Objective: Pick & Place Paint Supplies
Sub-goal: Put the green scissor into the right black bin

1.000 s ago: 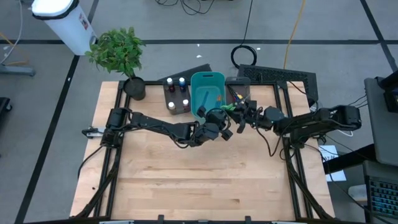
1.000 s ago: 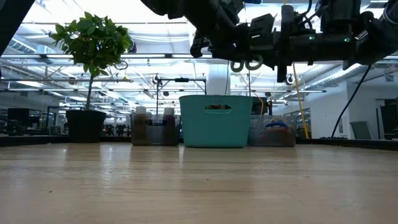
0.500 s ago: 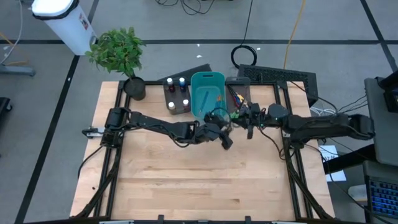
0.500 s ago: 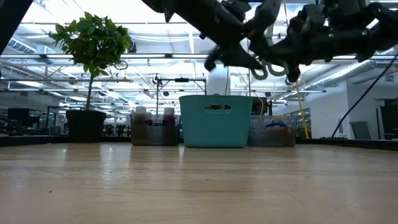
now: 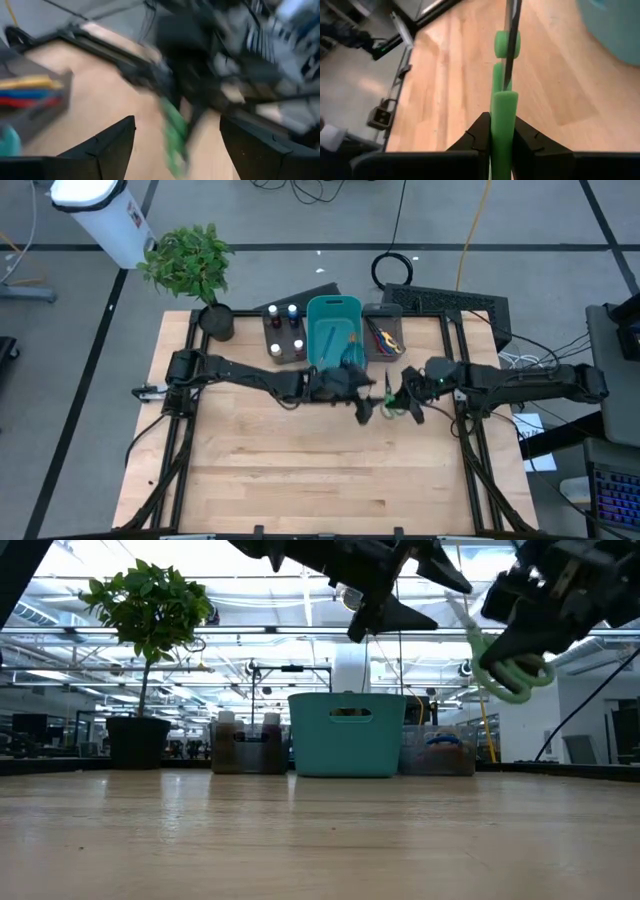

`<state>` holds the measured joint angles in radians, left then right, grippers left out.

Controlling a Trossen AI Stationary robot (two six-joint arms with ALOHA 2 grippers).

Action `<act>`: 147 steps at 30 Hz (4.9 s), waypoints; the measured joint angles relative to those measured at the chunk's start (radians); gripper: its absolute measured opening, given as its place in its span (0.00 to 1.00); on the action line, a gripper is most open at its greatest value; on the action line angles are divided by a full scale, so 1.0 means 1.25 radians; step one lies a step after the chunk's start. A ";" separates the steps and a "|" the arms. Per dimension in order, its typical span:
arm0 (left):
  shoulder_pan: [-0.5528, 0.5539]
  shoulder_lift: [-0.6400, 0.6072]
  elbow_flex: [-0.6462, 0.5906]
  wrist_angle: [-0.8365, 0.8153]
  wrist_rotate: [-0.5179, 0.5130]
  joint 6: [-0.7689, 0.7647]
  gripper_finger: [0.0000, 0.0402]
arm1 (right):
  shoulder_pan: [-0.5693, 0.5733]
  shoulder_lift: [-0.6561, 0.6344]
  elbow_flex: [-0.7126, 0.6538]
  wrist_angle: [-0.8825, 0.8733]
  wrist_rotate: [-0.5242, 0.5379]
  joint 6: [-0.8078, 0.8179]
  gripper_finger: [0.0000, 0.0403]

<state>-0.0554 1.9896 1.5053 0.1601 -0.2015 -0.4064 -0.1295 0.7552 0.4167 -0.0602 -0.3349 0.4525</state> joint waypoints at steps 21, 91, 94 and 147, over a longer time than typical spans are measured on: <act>0.080 -0.001 0.000 0.099 0.232 -0.097 0.35 | 0.120 0.046 0.001 0.041 0.104 -0.015 0.06; 0.329 -0.140 -0.212 0.531 0.236 -0.284 0.00 | 0.118 0.033 -0.092 0.624 0.768 -0.431 0.40; 0.320 -0.140 -0.211 0.544 0.235 -0.282 0.00 | 0.118 0.033 -0.092 0.647 0.750 -0.352 0.40; 0.333 -0.272 -0.212 0.057 0.181 0.030 0.59 | -0.055 0.025 0.355 -0.489 0.800 -0.375 0.05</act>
<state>0.3608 1.6495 1.2406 0.2319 0.0247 -0.3682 -0.1987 0.7870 0.8609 -0.6709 0.6652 -0.0158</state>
